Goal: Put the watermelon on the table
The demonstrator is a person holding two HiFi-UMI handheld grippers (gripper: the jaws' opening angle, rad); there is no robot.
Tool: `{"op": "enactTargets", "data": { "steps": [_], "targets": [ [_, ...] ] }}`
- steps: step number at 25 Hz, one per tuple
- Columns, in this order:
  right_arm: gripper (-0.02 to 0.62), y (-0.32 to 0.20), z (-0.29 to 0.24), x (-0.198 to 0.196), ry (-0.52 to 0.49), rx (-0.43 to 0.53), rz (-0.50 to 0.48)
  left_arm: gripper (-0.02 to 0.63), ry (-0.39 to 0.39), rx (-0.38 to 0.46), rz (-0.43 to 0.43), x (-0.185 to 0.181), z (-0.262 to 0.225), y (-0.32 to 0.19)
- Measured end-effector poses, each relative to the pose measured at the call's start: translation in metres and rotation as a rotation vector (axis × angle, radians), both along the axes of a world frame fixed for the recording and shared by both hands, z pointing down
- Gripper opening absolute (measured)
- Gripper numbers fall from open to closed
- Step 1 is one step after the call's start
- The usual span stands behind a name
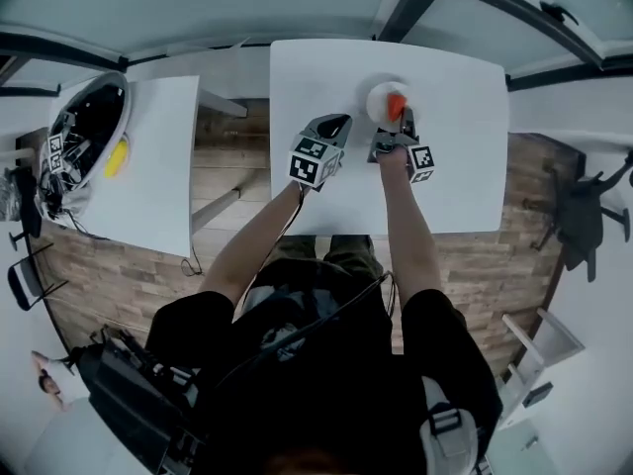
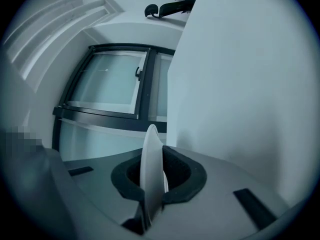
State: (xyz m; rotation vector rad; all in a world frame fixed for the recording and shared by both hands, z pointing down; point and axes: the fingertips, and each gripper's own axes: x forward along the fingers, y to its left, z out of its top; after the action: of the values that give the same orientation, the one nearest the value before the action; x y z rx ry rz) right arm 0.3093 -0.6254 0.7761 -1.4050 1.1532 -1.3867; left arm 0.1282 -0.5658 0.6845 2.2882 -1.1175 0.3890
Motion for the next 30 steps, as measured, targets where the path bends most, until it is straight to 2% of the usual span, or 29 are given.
{"op": "enactTargets", "data": {
  "steps": [2,7,9,10,11,13,14,15,16,18,20,21,23,24,27,30],
  "targets": [
    [0.025,-0.019,0.02,0.005,0.036,-0.055,-0.01,0.005,-0.008,-0.026,-0.021,-0.007,0.007,-0.007],
    [0.025,-0.062,0.044,0.012,0.205,-0.178,-0.164,0.005,-0.002,-0.074,-0.093,-0.021,0.01,-0.014],
    [0.033,-0.073,0.045,0.015,0.322,-0.24,-0.247,0.005,-0.013,-0.079,-0.097,-0.02,0.008,-0.014],
    [0.05,-0.077,0.043,0.017,0.442,-0.279,-0.314,0.005,-0.019,-0.078,-0.097,-0.018,0.007,-0.015],
    [0.123,-0.08,0.041,0.02,0.6,-0.325,-0.396,0.005,-0.024,-0.075,-0.097,-0.017,0.004,-0.015],
    [0.22,-0.076,0.04,0.03,0.968,-0.422,-0.578,0.005,-0.027,-0.065,-0.095,-0.013,-0.002,-0.015],
    [0.248,-0.072,0.042,0.035,1.136,-0.453,-0.663,0.005,-0.026,-0.057,-0.092,-0.011,-0.005,-0.015],
    [0.249,-0.067,0.043,0.038,1.261,-0.457,-0.729,0.005,-0.025,-0.049,-0.085,-0.009,-0.008,-0.015],
    [0.249,-0.063,0.041,0.039,1.335,-0.43,-0.772,0.005,-0.027,-0.039,-0.075,-0.007,-0.011,-0.015],
    [0.249,-0.053,0.02,0.034,1.399,-0.308,-0.802,0.005,-0.035,-0.018,-0.05,-0.002,-0.016,-0.014],
    [0.245,-0.037,-0.029,0.02,1.448,-0.139,-0.804,0.005,-0.04,0.003,-0.029,0.002,-0.024,-0.011],
    [0.209,-0.026,-0.06,0.011,1.476,-0.054,-0.803,0.005,-0.039,0.013,-0.024,0.004,-0.029,-0.009],
    [0.043,0.004,-0.119,-0.005,1.523,0.083,-0.793,0.005,-0.03,0.035,-0.025,0.005,-0.041,-0.002],
    [0.011,0.021,-0.143,-0.01,1.534,0.13,-0.784,0.005,-0.022,0.046,-0.03,0.006,-0.048,0.002],
    [0.011,0.067,-0.183,-0.01,1.526,0.166,-0.732,0.005,-0.004,0.082,-0.033,0.017,-0.07,0.012],
    [0.011,0.105,-0.189,0.002,1.474,0.107,-0.662,0.005,-0.022,0.146,-0.002,0.031,-0.094,0.026]
  ]
}}
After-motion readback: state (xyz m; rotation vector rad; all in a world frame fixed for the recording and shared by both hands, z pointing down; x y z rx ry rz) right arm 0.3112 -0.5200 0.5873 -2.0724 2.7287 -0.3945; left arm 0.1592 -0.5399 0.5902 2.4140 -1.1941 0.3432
